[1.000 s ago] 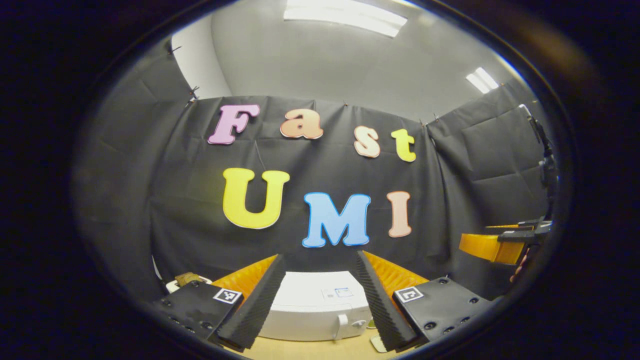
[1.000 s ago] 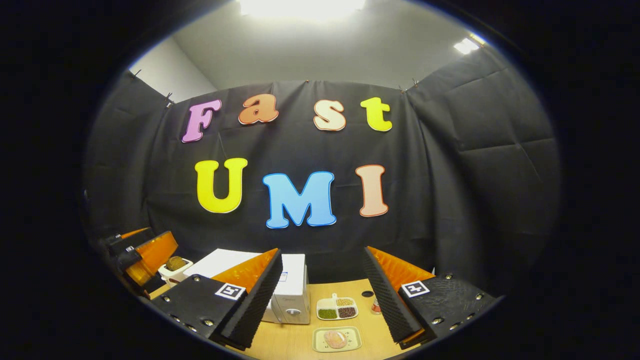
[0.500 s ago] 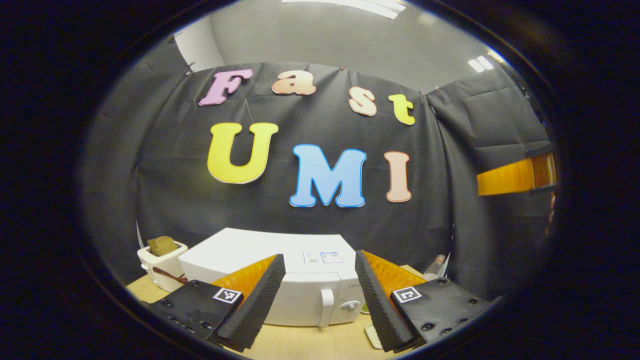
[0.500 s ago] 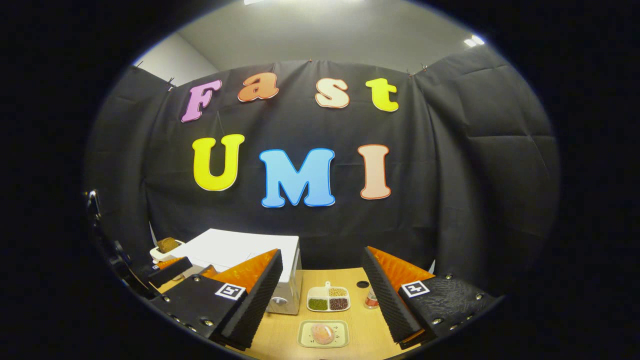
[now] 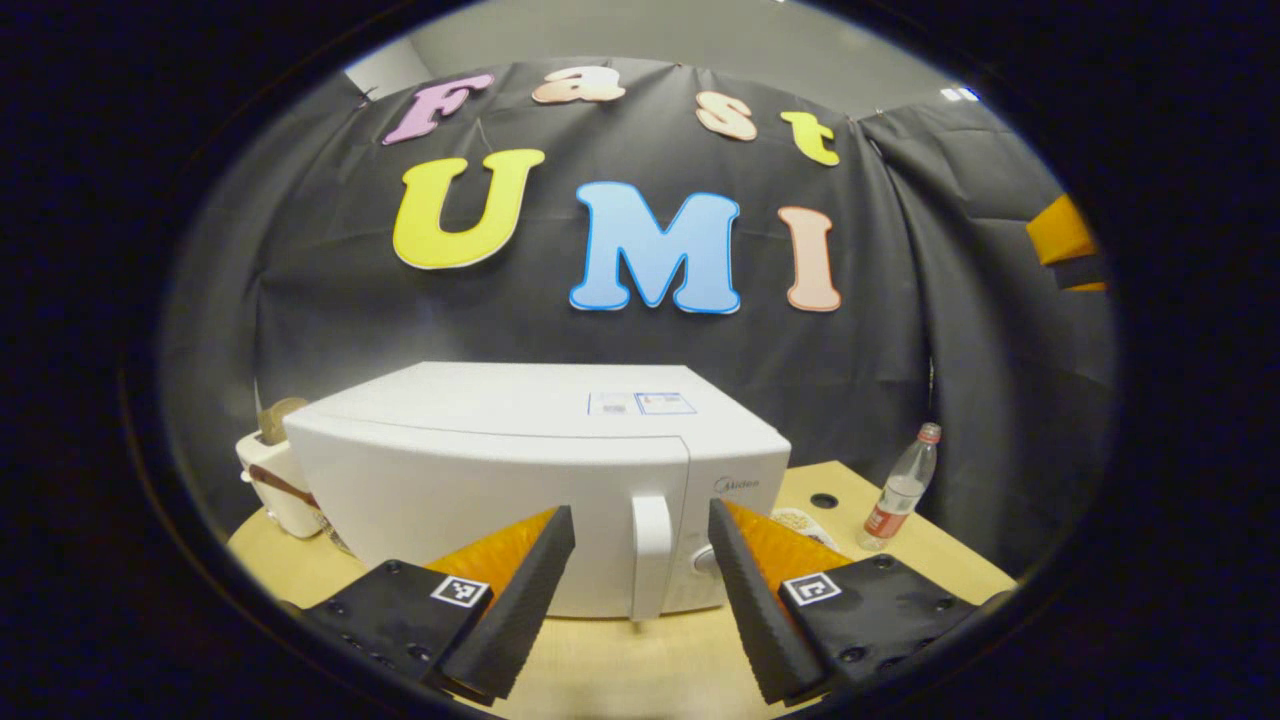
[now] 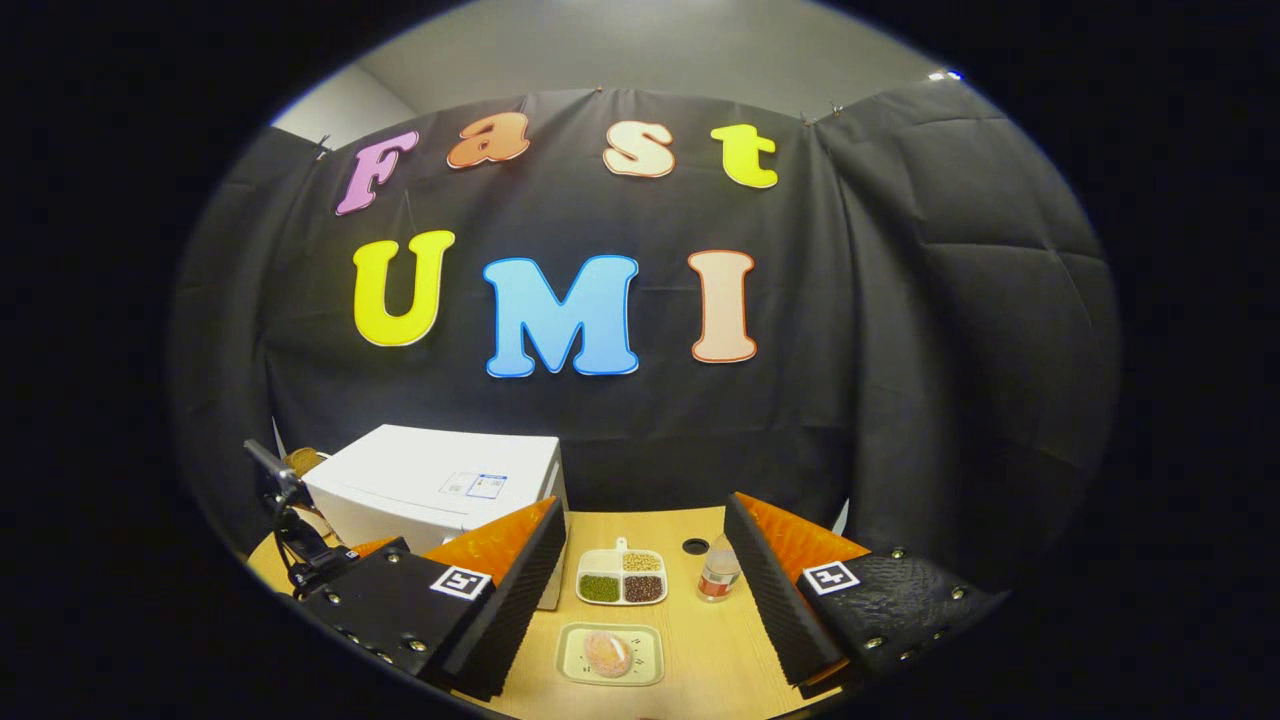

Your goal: Open the microwave oven with the left hand, put the food in, and close the microwave oven.

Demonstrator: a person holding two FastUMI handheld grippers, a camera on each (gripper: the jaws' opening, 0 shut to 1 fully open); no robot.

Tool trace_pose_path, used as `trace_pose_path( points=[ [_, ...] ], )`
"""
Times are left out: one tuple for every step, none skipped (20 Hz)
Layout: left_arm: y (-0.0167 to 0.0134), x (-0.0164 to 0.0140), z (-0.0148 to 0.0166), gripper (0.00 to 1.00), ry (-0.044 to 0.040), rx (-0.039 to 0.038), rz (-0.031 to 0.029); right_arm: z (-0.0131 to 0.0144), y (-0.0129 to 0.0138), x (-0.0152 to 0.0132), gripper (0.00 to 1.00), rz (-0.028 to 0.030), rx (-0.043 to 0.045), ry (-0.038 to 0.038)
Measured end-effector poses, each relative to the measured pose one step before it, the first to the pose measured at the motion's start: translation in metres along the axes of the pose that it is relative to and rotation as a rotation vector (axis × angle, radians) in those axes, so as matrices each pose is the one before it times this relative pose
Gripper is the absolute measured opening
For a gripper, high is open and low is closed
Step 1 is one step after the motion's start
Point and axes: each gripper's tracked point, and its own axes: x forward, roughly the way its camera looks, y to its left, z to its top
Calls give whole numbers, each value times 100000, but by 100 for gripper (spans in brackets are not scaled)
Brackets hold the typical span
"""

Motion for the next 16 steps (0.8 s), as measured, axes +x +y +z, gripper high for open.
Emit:
trace_pose_path(
  points=[
    [-68, 597, -754, 90, 605, 276, -65, -363, -139, 211, 98, -206, -165, 807],
    [-147, 612, -739, 88, 1188, 273, -124, -310, -150, 243, 98, -171, -323, 1075],
    [7, 726, -678, 86, 1277, 416, 343, -367, -111, 223, 98, -163, -315, 1220],
    [-70, 764, -594, 81, 1077, -128, -357, -209, -215, 199, 98, -185, -210, 891],
    [319, 317, -431, 75, 1124, -179, 1000, -49, -222, 181, 98, -406, -169, 387],
    [-144, 595, -359, 68, 584, -1132, -653, 140, -135, 146, 98, -480, 16, -153],
    [-481, -253, -140, 52, 717, 234, -749, 17, -72, 266, 98, -301, 177, -93],
    [-226, 1063, -612, 45, 1516, 1801, -443, 45, 24, 217, 98, 106, 330, 158],
    [108, -474, 217, 39, -583, 2682, 109, -183, 52, 188, 98, 330, 167, 601],
    [1, -64, 62, 38, -161, 1072, 53, -115, 9, 134, 98, 238, -43, 529],
    [-43, 34, -115, 35, 515, -399, -515, -8, 39, 124, 98, 26, -133, 270],
    [1, 59, 76, 37, 324, -478, -1096, -52, -32, 121, 98, 87, 135, 128],
    [-8, 62, -69, 33, 1023, -71, -568, -115, 74, 21, 98, 254, 301, 225],
    [-21, -10, 53, 29, 935, 713, -126, -128, 127, 3, 98, 354, 269, 505],
    [-59, -100, -227, 28, 1777, 1398, -115, -245, 155, -32, 98, 361, 122, 486],
    [91, 37, 98, 25, 761, 1268, -393, -87, 183, 1, 98, 362, 5, 367]
  ],
)
